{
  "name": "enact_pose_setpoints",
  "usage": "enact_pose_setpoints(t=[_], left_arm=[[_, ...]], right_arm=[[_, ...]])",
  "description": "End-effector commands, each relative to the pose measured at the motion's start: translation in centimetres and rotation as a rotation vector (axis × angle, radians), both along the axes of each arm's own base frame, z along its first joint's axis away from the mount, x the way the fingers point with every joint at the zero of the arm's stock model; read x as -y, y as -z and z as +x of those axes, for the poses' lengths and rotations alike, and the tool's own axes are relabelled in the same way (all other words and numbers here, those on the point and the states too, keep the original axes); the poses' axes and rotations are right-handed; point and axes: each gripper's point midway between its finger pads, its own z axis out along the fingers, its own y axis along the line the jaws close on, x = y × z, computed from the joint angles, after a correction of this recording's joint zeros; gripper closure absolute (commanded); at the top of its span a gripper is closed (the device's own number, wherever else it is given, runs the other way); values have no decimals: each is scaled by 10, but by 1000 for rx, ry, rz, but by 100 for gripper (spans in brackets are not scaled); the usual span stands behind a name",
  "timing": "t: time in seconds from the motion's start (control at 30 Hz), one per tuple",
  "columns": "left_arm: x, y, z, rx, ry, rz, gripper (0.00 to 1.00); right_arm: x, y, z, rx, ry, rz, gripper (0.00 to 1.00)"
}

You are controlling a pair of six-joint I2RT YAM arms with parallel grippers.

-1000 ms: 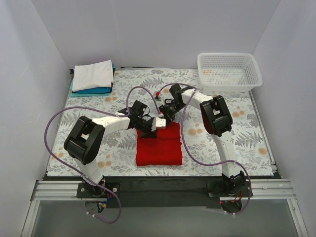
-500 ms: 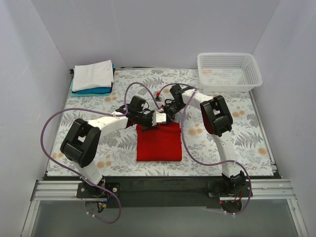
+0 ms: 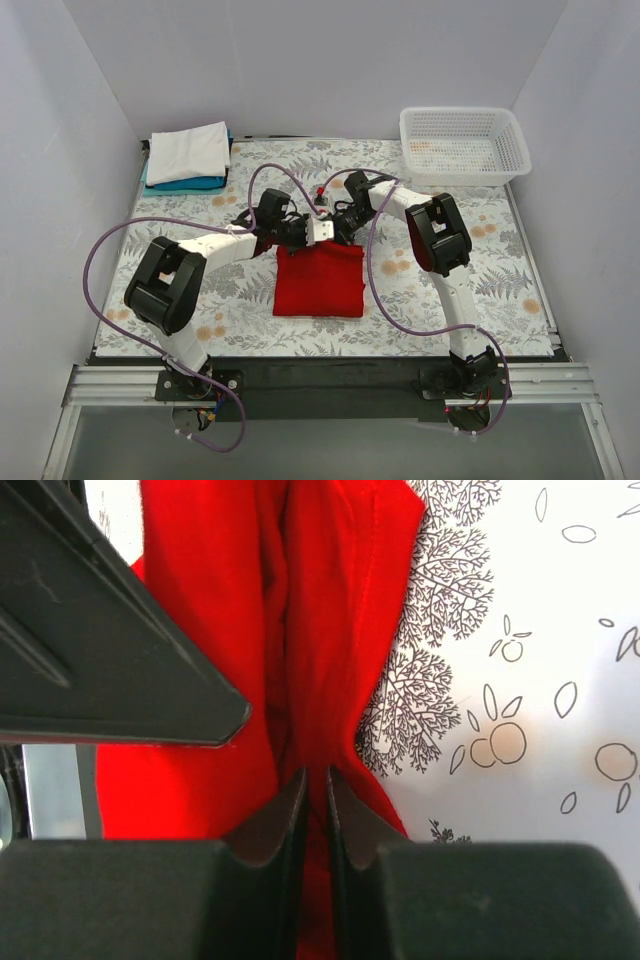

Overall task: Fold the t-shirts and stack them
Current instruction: Fold the tshirt

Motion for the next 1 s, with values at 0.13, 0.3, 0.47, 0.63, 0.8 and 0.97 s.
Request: enact_pose_setpoints(t=[0.13,0.3,0.47,0.63,0.8,0.97], left_arm=[[-6,-26,25,157,-90,-36,83],[-15,-61,23,154,-152,-110,76],[-40,-69,6,-141,-217,-149,69],[-56,-59,16,-413,-326,-155,64],[-63,-40,26,-608,-360,-107,57],[-64,-12,36,-700,-380,-59,50]], right_arm=[[2,-12,22,122,13,-57,71],[5,-51,59,322,60,-108,53],[23,-105,102,468,171,-111,35],[48,-119,102,488,185,-131,33],[63,-97,73,417,115,-163,32],[75,-67,62,373,81,-226,31]])
